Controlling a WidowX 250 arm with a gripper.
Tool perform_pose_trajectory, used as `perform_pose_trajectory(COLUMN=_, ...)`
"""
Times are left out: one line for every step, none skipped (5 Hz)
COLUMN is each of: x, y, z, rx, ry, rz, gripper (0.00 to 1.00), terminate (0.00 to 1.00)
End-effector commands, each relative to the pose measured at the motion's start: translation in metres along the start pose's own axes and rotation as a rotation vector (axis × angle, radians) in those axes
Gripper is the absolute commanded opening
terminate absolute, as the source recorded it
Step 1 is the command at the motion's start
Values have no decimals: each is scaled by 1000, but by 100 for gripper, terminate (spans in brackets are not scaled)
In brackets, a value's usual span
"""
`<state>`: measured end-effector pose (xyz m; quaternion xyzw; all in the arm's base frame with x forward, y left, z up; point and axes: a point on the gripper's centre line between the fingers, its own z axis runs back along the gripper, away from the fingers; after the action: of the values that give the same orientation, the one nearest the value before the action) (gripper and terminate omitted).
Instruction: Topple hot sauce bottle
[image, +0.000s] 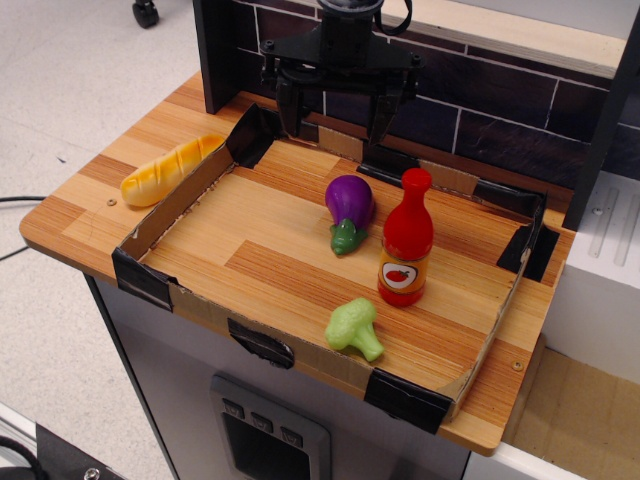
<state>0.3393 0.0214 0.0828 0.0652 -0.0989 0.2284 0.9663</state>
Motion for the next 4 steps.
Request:
perform_pose_trajectory(x=0, y=0, z=0, rx=0, ry=0, rz=0, gripper=100, terminate=0)
perform_pose_trajectory(x=-2, y=-23, z=17, rx=-34, ry=-17, rz=53, gripper=100, terminate=0)
perform_pose_trajectory(x=-9, y=-36, z=39, rx=-87, ry=1, rz=91, gripper=100, terminate=0)
perform_pose_trajectory(x=-19, y=-46, z=49, rx=-106, ry=25, rz=91, gripper=100, terminate=0)
